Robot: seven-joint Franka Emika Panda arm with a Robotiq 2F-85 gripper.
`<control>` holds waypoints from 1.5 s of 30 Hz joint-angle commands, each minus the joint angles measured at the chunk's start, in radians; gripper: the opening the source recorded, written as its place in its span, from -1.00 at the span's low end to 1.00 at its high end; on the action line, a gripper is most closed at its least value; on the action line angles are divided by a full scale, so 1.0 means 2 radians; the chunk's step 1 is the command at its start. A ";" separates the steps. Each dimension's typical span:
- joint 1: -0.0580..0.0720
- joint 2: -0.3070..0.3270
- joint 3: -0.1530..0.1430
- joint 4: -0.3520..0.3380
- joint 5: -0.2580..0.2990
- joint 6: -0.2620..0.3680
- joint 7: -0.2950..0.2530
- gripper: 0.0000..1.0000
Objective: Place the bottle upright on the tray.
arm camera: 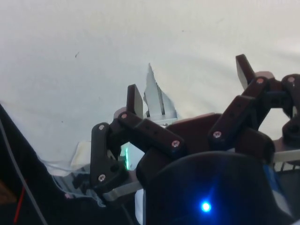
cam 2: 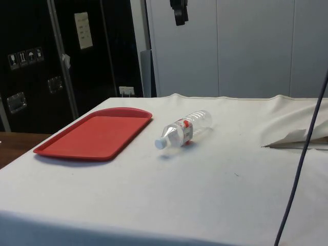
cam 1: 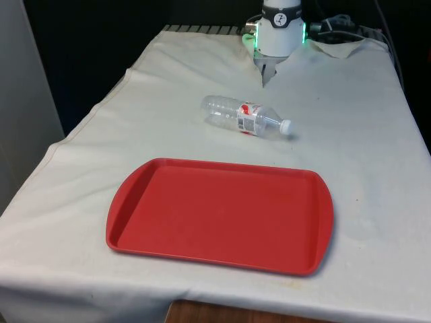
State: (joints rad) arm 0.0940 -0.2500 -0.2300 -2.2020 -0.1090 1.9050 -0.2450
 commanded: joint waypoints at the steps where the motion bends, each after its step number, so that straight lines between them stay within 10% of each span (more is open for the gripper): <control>1: 0.000 -0.003 0.000 -0.004 0.000 0.002 0.000 1.00; 45: 0.003 -0.023 0.051 -0.110 0.024 0.122 0.019 1.00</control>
State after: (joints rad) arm 0.0970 -0.2970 -0.1290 -2.4180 -0.0630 2.1370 -0.2110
